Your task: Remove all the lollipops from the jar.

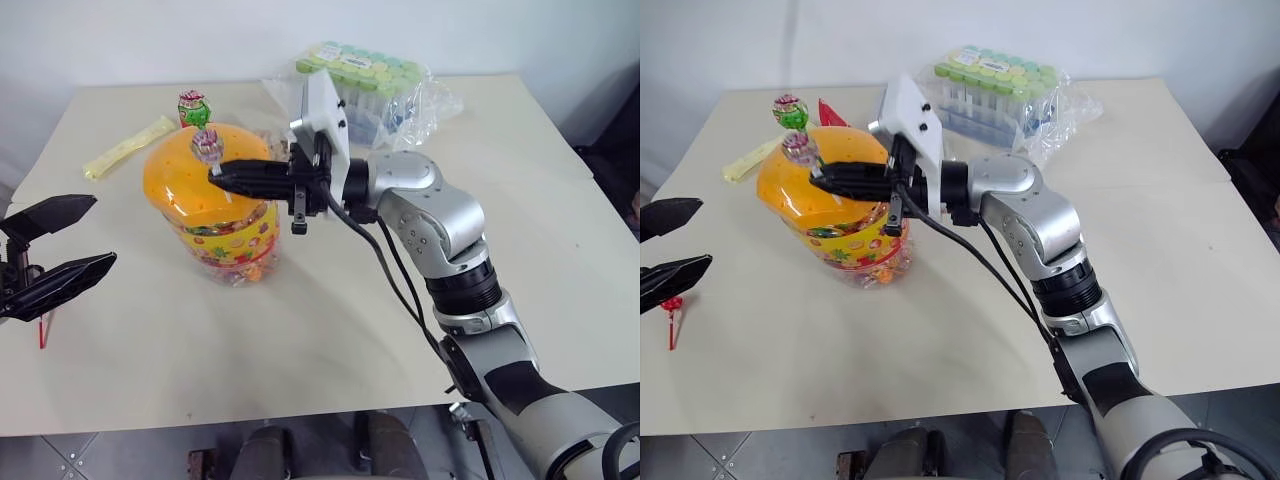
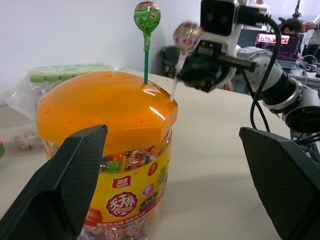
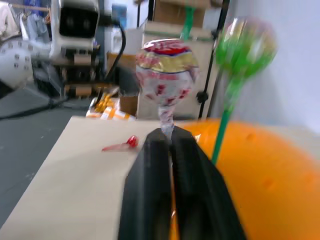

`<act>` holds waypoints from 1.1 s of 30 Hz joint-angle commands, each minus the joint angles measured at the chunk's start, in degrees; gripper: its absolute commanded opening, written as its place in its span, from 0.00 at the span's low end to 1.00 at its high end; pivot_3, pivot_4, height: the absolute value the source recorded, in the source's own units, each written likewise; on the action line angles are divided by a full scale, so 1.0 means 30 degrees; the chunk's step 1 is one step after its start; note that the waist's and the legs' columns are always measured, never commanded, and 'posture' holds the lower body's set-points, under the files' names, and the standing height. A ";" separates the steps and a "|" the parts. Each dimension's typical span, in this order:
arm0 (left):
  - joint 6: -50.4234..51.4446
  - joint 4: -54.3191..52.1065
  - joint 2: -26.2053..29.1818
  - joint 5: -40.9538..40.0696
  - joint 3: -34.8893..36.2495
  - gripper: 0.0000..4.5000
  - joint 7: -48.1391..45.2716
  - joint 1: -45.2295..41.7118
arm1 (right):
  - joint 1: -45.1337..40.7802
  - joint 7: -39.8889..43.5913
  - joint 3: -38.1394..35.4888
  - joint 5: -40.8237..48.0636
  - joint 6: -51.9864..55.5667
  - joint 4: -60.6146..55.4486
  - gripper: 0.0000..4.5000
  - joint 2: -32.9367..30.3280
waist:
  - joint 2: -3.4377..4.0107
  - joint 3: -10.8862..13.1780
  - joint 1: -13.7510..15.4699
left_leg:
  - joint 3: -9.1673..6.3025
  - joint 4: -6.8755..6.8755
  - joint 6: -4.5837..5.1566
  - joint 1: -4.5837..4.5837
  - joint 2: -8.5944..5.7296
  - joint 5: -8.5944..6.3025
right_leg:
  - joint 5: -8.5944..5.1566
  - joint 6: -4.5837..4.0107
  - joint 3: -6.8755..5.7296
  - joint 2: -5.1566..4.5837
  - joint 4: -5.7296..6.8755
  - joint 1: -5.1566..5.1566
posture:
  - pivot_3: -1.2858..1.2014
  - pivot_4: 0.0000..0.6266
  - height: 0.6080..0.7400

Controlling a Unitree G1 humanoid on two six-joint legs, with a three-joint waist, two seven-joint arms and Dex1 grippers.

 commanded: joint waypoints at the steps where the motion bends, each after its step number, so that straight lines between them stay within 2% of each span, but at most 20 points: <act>1: -0.0453 0.0420 0.0269 -0.0268 0.0208 1.00 -0.0281 -0.0377 | -0.0403 0.0579 -0.1386 0.1062 -0.0299 -0.0732 0.00 -0.0455 | 0.0000 0.0000 0.0006 | 0.0001 0.0000 0.0000 0.0000 0.0000 0.0000 | 0.0000 0.0000 -0.0001 0.0000 0.0000 0.0001 | 0.52 0.24 1.00; 6: -0.0476 0.1193 0.0492 -0.0141 -0.0242 1.00 -0.0786 -0.0890 | 0.0031 0.2125 -0.2866 0.2747 0.0218 -0.1554 0.00 -0.2123 | -0.0002 -0.0001 0.0141 | 0.0019 0.0000 0.0005 -0.0004 -0.0003 -0.0003 | 0.0001 0.0000 0.0001 0.0000 -0.0003 0.0002 | 0.52 0.24 1.00; 9: -0.0551 0.1658 0.0694 -0.0038 -0.0354 1.00 -0.1175 -0.1030 | 0.0604 0.2832 -0.3364 0.3382 0.1381 -0.2326 0.00 -0.4126 | -0.0005 -0.0002 0.0122 | 0.0029 0.0000 0.0011 -0.0005 -0.0003 -0.0007 | 0.0001 -0.0001 0.0003 0.0000 -0.0007 0.0002 | 0.52 0.24 1.00; 12: -0.0651 0.2052 0.0916 0.0055 -0.0207 1.00 -0.1813 -0.0858 | 0.1359 0.2622 -0.3897 0.3513 0.3265 -0.2865 0.00 -0.6675 | -0.0005 -0.0002 0.0131 | 0.0046 0.0000 0.0015 -0.0005 -0.0002 -0.0012 | 0.0001 -0.0001 0.0003 0.0001 -0.0012 0.0002 | 0.52 0.24 1.00; 15: -0.0363 0.2193 0.1192 0.0070 0.0339 1.00 -0.2354 -0.0130 | 0.3185 0.2039 -0.4341 0.2067 0.4896 -0.2125 0.00 -1.0543 | -0.0014 -0.0001 0.0187 | 0.0071 0.0000 0.0018 -0.0015 -0.0001 -0.0019 | 0.0001 -0.0001 0.0000 0.0000 -0.0028 0.0001 | 0.52 0.24 1.00; 16: -0.0240 0.2164 0.1284 0.0127 0.0601 1.00 -0.2456 0.0289 | 0.3966 0.2043 -0.3826 0.1122 0.5506 -0.1707 0.00 -1.2165 | -0.0014 0.0000 0.0224 | 0.0070 0.0000 0.0023 -0.0014 -0.0001 -0.0032 | 0.0001 -0.0001 -0.0001 0.0000 -0.0035 0.0003 | 0.52 0.24 1.00; 18: -0.0294 0.2164 0.1401 0.0448 0.0909 1.00 -0.2328 0.0857 | 0.4814 0.1654 -0.3072 0.0108 0.6545 -0.1187 0.00 -1.3856 | -0.0014 0.0000 0.0213 | 0.0083 0.0000 0.0043 -0.0020 -0.0003 -0.0057 | 0.0001 0.0000 0.0003 -0.0004 -0.0067 0.0006 | 0.52 0.24 1.00; 22: -0.0445 0.1994 0.1032 0.0484 0.1622 1.00 -0.1786 0.1374 | 0.6499 -0.0332 -0.3908 -0.0743 0.6811 0.0042 0.00 -1.3951 | -0.0011 0.0002 -0.0020 | 0.0173 -0.0003 0.0034 0.0006 0.0051 -0.0076 | 0.0004 -0.0006 0.0061 0.0045 -0.0073 -0.0012 | 0.52 0.24 1.00; 26: -0.0689 0.1896 0.0563 0.0840 0.1977 1.00 -0.1415 0.2216 | 0.7667 -0.3455 -0.4362 -0.2025 0.7820 0.1844 0.00 -1.3207 | -0.0011 0.0002 0.0004 | 0.0211 -0.0004 -0.0002 0.0022 0.0097 -0.0091 | 0.0003 -0.0019 0.0086 0.0090 -0.0069 -0.0025 | 0.52 0.24 1.00; 33: -0.0639 0.1488 0.0128 0.0057 0.1996 1.00 -0.0733 0.1614 | 0.8815 -0.5234 -0.3926 -0.3179 0.8294 0.3629 0.00 -1.2085 | -0.0020 -0.0005 0.0254 | 0.0213 0.0013 -0.0001 0.0004 0.0095 -0.0090 | 0.0007 -0.0026 0.0093 0.0088 -0.0063 -0.0035 | 0.52 0.24 1.00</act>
